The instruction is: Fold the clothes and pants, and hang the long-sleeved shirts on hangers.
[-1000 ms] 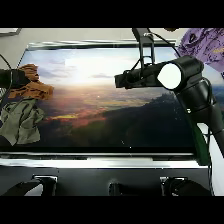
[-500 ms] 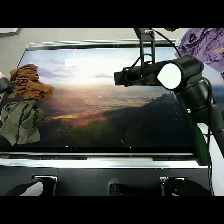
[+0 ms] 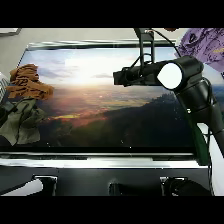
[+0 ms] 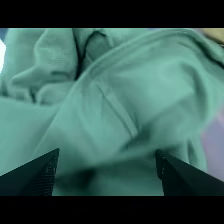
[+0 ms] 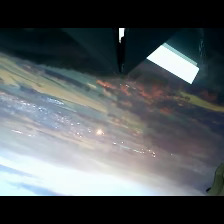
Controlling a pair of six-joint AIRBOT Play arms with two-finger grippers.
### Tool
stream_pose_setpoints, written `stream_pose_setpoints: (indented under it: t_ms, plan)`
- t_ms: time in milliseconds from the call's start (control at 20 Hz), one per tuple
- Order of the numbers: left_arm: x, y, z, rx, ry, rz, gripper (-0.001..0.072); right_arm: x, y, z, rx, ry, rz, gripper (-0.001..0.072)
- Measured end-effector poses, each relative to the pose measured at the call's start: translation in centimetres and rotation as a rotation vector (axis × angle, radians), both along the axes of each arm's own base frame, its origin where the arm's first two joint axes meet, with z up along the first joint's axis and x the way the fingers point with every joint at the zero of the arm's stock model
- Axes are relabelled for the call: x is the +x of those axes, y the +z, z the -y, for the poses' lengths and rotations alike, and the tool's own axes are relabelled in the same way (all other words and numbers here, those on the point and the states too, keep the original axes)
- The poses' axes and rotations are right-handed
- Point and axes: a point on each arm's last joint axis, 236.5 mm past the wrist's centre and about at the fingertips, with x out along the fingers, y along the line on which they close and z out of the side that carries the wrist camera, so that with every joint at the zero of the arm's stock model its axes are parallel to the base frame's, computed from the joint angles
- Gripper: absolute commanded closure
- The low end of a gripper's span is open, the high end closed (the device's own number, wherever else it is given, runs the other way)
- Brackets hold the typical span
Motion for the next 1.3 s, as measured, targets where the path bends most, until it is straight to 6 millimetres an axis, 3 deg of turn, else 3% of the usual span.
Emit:
stream_pose_setpoints:
  t_ms: [50, 200, 250, 300, 350, 550, 700, 850, 1000, 1150, 1300]
  plan:
    - [0.3, -1.5, -0.3, -0.005, 0.004, -0.003, -0.0013, -0.1, -0.1, 0.0, -0.003, 0.002, -0.007, 0.057]
    - [0.6, -4.9, -0.7, -0.026, 0.013, -0.021, 0.0, -0.5, -0.6, 0.1, -0.015, 0.006, -0.028, 0.0563]
    - [0.6, -5.6, -0.7, -0.036, 0.017, -0.026, 0.0215, -0.6, -0.7, 0.2, -0.017, 0.008, -0.034, 0.0563]
    - [0.7, -6.0, -0.6, -0.047, 0.023, -0.022, 0.0648, -0.7, -0.7, 0.2, -0.018, 0.008, -0.036, 0.0563]
    - [0.8, -6.4, -0.4, -0.062, 0.031, -0.022, 0.0691, -0.7, -0.8, 0.2, -0.021, 0.009, -0.04, 0.0563]
    - [0.4, -6.3, 1.8, -0.173, 0.062, -0.042, 0.0694, -0.9, -1.0, 0.2, -0.026, 0.011, -0.05, 0.0563]
    - [1.0, -2.9, 5.9, -0.222, 0.005, -0.017, 0.0694, -1.2, -1.3, 0.4, -0.037, 0.014, -0.067, 0.0582]
    - [2.7, 3.0, 13.1, -0.27, -0.13, 0.089, 0.0694, -1.9, -2.0, 0.7, -0.058, 0.015, -0.107, 0.0581]
    - [3.4, 8.7, 23.9, -0.387, -0.311, 0.209, 0.0694, -2.9, -3.2, 1.6, -0.103, 0.012, -0.166, 0.058]
    - [2.4, 12.1, 34.9, -0.506, -0.495, 0.281, 0.0694, -4.2, -4.9, 3.6, -0.204, 0.0, -0.238, 0.0572]
    - [1.5, 12.9, 43.1, -0.601, -0.599, 0.324, 0.0694, -5.4, -6.3, 6.2, -0.322, -0.024, -0.304, 0.057]
